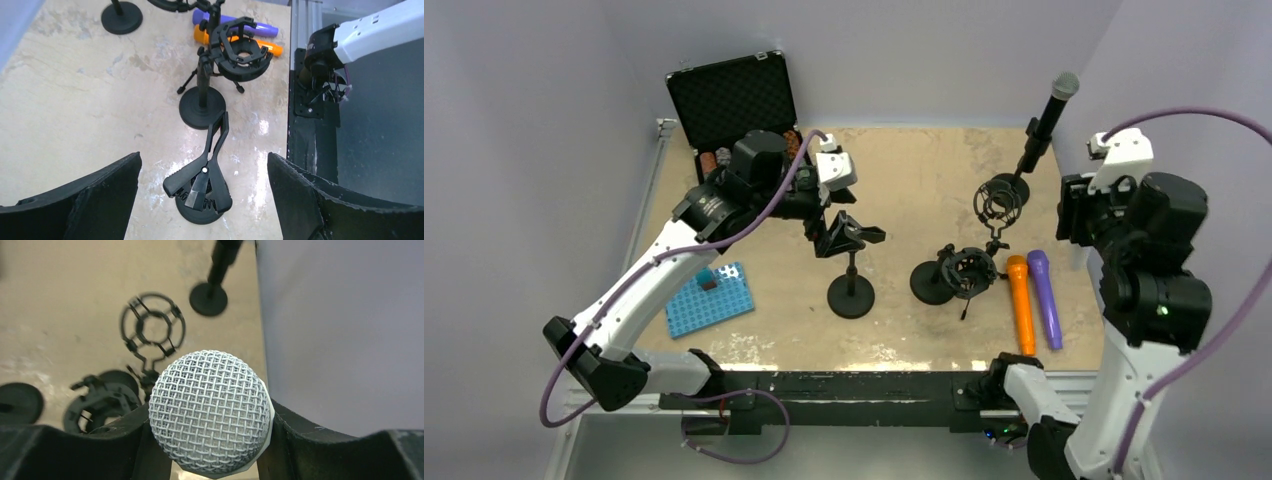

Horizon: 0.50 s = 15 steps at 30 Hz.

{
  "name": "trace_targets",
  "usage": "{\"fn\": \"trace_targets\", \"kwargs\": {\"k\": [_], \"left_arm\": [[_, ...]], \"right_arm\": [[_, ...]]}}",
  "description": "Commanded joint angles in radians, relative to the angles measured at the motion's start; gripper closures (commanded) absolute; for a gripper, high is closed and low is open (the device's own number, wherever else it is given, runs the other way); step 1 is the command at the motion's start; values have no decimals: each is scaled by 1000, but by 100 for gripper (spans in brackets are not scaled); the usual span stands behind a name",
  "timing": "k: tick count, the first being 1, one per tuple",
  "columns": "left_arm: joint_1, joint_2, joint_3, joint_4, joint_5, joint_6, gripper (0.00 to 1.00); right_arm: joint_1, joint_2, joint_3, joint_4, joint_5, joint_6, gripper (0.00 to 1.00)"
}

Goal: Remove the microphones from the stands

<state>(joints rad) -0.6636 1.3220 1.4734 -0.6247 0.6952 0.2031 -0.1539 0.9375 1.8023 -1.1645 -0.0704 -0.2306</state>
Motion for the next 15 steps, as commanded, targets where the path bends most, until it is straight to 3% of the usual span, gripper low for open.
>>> {"fn": "trace_targets", "kwargs": {"k": [1,8,15], "left_arm": [[-4,-78,43,76,-28,-41,0],[-4,-136,78,89,-47,-76,0],[-4,-179,99,49,-66,-62,0]], "right_arm": [[-90,40,-175,-90,120,-96,100],[-179,68,-434,13,111,-197,100],[-265,233,-566,126,131,-261,100]]}}
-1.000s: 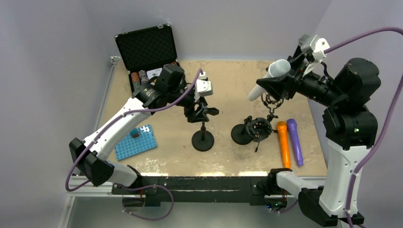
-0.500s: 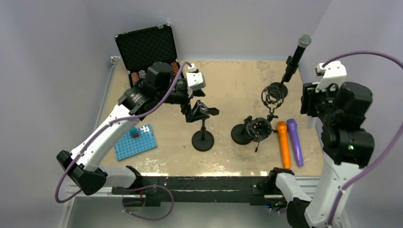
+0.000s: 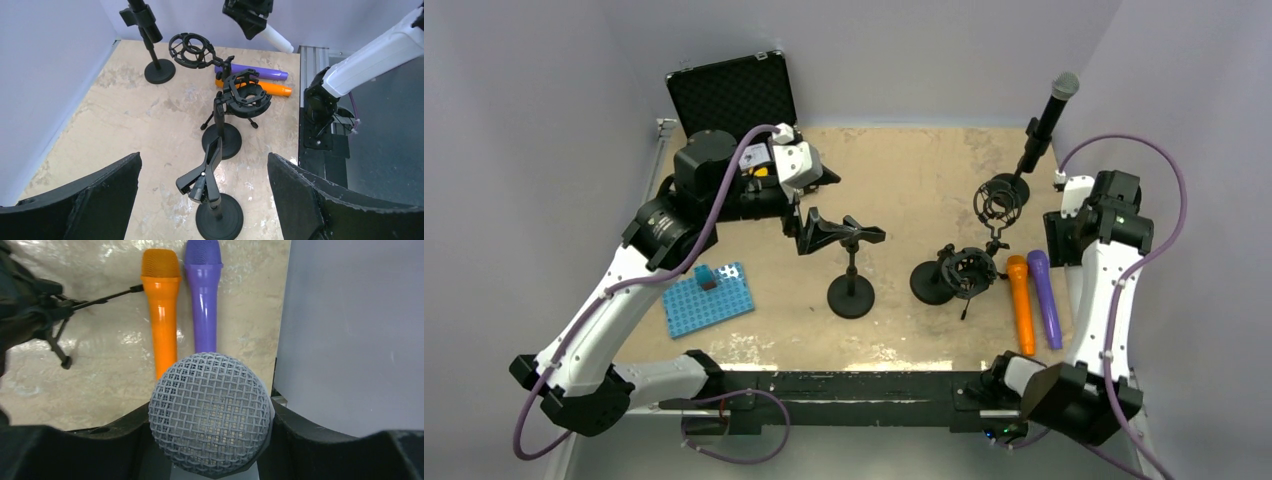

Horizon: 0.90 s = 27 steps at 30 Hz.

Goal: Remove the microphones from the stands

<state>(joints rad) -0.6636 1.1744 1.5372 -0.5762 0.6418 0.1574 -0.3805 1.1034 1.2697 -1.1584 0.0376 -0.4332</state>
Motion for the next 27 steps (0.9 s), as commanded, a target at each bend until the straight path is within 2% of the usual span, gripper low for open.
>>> {"fn": "trace_targets", "kwargs": {"k": [1,14,18,27], "left_arm": [[-5,-34,34,-6,-8,-16,0],[-3,-55,8,-118,-141,128,0],[-3,-47,-7,-109,-134,120,0],[-2,5,15,-98,-126,122,0]], "right_arm": [[-42,92,-39,139,25,-64,100],[-66,443,-85,275,76,-28,100],[-66,487,-111,306,62,-4,100],[-69,596,-48,292,56,-16,98]]}}
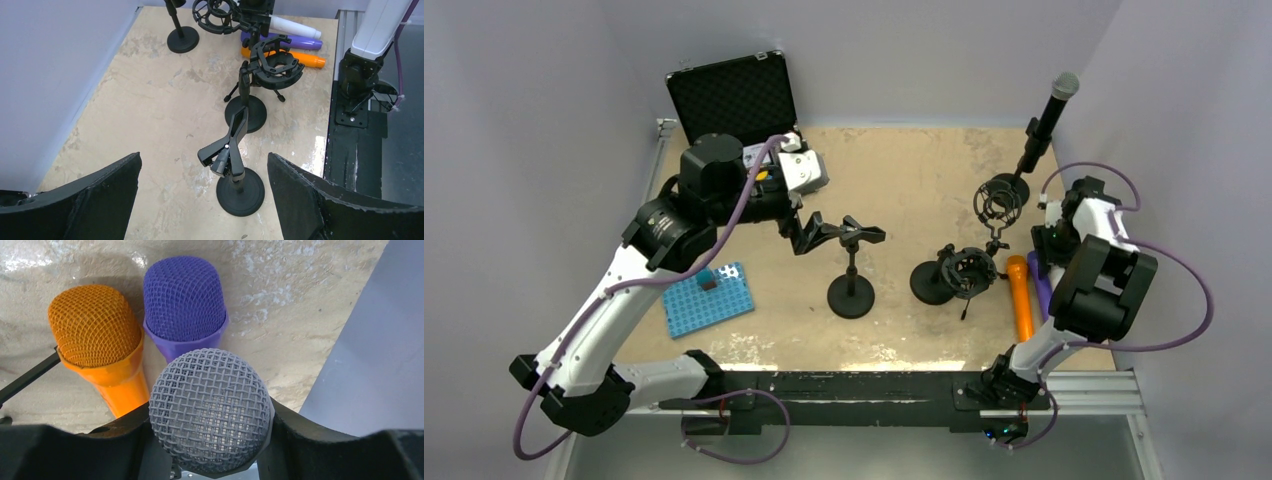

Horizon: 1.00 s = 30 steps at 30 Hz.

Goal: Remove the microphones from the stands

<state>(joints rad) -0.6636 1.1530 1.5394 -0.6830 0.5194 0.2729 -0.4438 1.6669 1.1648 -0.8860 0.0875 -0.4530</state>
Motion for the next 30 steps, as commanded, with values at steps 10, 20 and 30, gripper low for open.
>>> {"fn": "trace_targets", "kwargs": {"k": [10,20,30], "left_arm": [[-2,54,21,-1,-5,0,0],[-2,93,42,2,-4,-16,0],[-2,120,60,1,13,-28,0]], "right_arm": [[-17,128,94,-12,-5,19,81],[-53,184,120,-70,-68,36,45],[-95,208,130,-103,-164,54,25]]}}
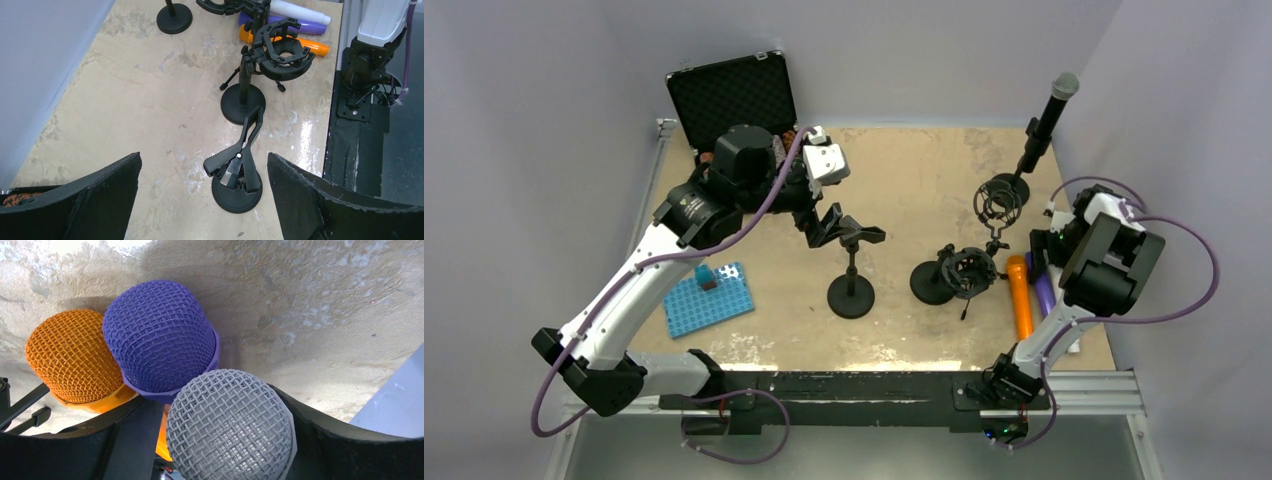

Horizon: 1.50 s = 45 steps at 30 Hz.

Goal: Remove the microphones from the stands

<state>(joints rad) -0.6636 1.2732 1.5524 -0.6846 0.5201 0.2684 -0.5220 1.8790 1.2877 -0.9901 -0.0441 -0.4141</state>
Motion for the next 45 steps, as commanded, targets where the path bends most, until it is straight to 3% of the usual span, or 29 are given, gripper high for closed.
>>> {"fn": "trace_targets", "kwargs": {"k": [1,10,20,32,37,40,45], "left_arm": [[-2,1,48,3,12,-23,0],[-3,-1,45,2,7,-21,0],[-1,-24,37,-19,12,-4,0],[-2,-155,-99,-13,197,99,2],[-1,-134,-101,-8,269,119,4],[-2,-89,-42,-49,303,142,4],[-3,-44,-10,-82,307,145,5]], "right_arm": [[-20,-1,8,-3,-35,18,24],[-44,-8,21,3,-1,7,2],[-45,-45,21,-5,-17,14,1],[-58,-355,9,-125,-36,23,1],[-56,-636,-43,-194,-272,-78,2],[-20,-847,17,-341,-492,-188,2],[97,-1110,142,-306,-744,-111,1]]}}
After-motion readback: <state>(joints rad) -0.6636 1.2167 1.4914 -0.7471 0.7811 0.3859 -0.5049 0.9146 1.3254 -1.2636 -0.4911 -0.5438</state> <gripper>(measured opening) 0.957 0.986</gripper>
